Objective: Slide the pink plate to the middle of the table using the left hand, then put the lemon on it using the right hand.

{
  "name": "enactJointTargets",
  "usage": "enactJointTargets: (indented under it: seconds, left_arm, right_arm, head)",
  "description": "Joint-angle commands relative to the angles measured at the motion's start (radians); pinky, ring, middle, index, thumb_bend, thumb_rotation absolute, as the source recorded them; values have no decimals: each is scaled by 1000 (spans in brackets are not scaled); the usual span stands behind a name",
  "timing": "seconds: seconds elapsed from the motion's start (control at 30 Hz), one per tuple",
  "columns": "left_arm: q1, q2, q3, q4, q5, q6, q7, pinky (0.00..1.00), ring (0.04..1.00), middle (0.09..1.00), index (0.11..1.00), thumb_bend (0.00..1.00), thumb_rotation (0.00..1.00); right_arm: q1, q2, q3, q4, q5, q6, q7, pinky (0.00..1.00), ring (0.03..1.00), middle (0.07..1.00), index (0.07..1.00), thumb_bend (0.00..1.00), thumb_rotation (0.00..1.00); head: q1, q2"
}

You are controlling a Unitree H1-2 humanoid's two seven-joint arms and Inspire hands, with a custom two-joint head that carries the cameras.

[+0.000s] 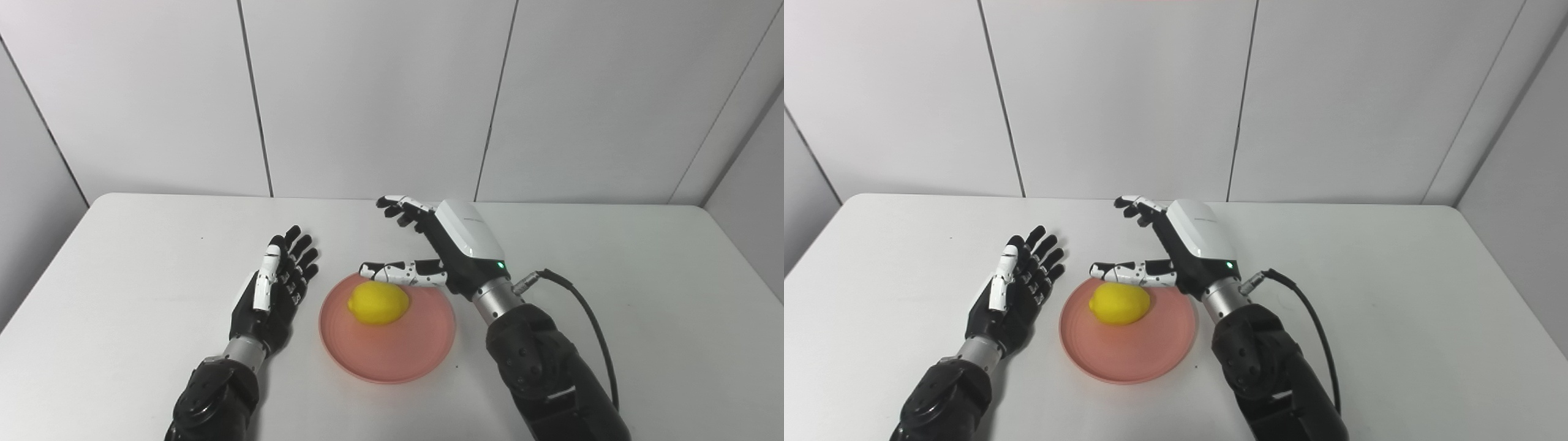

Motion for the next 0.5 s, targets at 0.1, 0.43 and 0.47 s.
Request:
enactJointTargets:
  seconds: [0.1,0.43,0.47]
  left_arm:
    - [-5,3,-6,11,9,-7,0,1000,973,984,981,442,1000]
    - [-2,11,-13,8,18,-17,0,1000,976,990,982,438,1000]
    - [-2,12,-13,6,19,-14,2,1000,973,986,979,439,1000]
  right_arm:
    - [-1,-6,-65,-49,24,-95,-109,615,696,740,759,929,879]
    - [105,16,-192,-44,169,-55,-128,700,779,798,815,887,983]
    - [112,21,-202,-41,178,-54,-132,722,787,801,826,867,992]
  head:
    - [0,-2]
    - [0,-12]
    - [-1,-13]
